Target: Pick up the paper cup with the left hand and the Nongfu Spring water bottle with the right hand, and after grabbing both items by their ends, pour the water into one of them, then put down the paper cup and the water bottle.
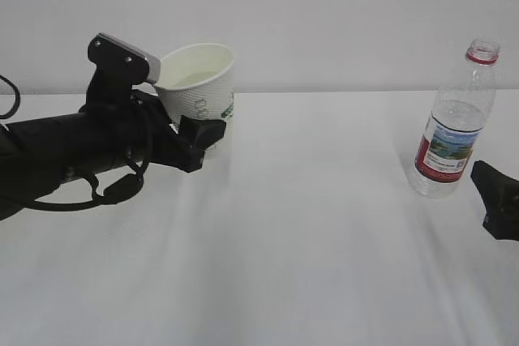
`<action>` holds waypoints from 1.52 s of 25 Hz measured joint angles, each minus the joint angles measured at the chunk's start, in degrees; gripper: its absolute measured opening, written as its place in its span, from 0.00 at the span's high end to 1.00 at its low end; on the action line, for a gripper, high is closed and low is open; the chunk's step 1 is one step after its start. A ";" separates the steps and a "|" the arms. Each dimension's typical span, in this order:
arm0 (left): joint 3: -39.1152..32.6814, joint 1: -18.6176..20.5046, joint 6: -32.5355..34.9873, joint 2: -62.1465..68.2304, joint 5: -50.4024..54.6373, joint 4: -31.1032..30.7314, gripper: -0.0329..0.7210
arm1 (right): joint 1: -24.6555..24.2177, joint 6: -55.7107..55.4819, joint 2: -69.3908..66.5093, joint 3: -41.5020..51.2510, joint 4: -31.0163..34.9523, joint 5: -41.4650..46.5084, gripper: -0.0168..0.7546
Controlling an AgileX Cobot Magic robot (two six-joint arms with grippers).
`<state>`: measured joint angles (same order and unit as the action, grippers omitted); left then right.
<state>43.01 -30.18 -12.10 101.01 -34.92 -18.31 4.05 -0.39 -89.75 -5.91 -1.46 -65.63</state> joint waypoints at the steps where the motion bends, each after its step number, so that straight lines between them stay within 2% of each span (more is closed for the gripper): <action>1: 0.00 0.95 0.00 0.00 -0.09 0.25 0.30 | 0.00 0.00 0.00 0.00 0.00 0.00 0.21; 6: 0.00 5.70 0.00 0.00 -0.09 2.62 0.30 | 0.00 0.00 0.00 0.00 0.00 0.00 0.21; 15: 0.00 13.46 0.00 0.00 -0.09 3.16 0.30 | 0.00 0.00 0.00 0.00 -0.10 0.00 0.21; 38: 0.00 28.69 0.00 0.00 -0.09 5.94 0.30 | 0.00 0.00 0.00 0.00 -0.83 0.00 0.21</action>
<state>43.01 -1.49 -12.10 101.01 -35.02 -12.37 4.05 -0.39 -89.75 -5.91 -2.29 -65.63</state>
